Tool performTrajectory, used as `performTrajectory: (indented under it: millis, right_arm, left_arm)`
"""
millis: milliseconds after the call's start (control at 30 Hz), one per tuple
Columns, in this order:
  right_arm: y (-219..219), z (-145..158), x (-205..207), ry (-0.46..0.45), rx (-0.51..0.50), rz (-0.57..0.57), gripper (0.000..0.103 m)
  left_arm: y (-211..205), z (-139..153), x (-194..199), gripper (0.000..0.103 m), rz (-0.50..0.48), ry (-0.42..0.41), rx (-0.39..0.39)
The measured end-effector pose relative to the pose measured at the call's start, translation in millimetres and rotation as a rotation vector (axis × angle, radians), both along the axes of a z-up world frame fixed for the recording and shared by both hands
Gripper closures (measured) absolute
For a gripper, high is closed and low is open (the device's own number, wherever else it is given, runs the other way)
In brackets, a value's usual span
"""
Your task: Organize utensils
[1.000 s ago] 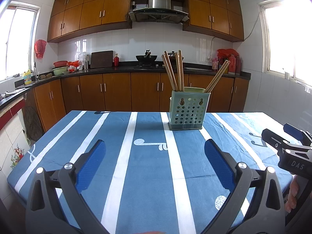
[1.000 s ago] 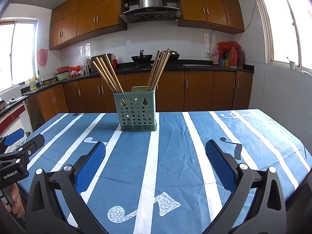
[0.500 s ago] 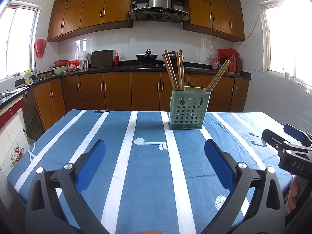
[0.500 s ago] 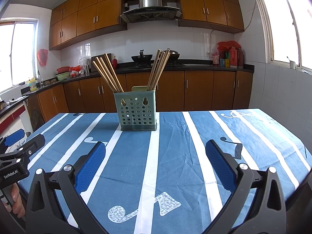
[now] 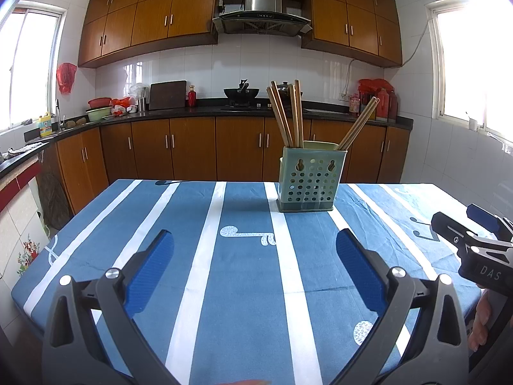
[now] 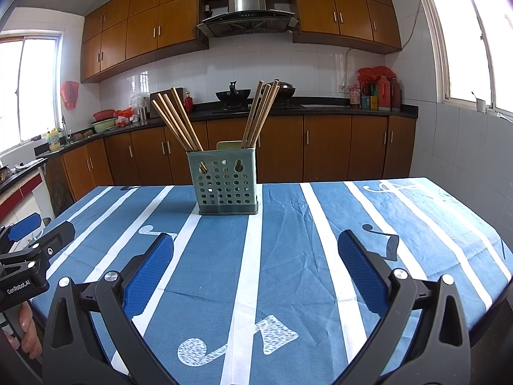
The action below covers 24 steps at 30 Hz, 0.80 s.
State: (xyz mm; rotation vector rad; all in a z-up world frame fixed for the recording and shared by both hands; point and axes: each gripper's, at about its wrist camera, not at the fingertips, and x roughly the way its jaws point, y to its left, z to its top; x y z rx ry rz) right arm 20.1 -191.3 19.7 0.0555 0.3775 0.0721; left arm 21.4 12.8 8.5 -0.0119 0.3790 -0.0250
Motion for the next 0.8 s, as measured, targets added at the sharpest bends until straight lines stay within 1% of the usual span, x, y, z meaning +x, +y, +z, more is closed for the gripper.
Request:
performTrajectory:
  millis: [233,500,800]
  right_arm:
    - [0.3,0.2,-0.1,0.000,0.001,0.000,0.002]
    - [0.5,0.5,0.2,0.001,0.001,0.000,0.002]
    - [1.0,0.8,0.2,0.001,0.002,-0.001,0.002]
  left_arm:
    - [0.1,0.8,0.1,0.004,0.001,0.001,0.000]
    - [1.8,-6.5,-2.5,0.004,0.009,0.003,-0.010]
    - [2.0,-4.8,-2.9,0.004,0.012,0.014,-0.011]
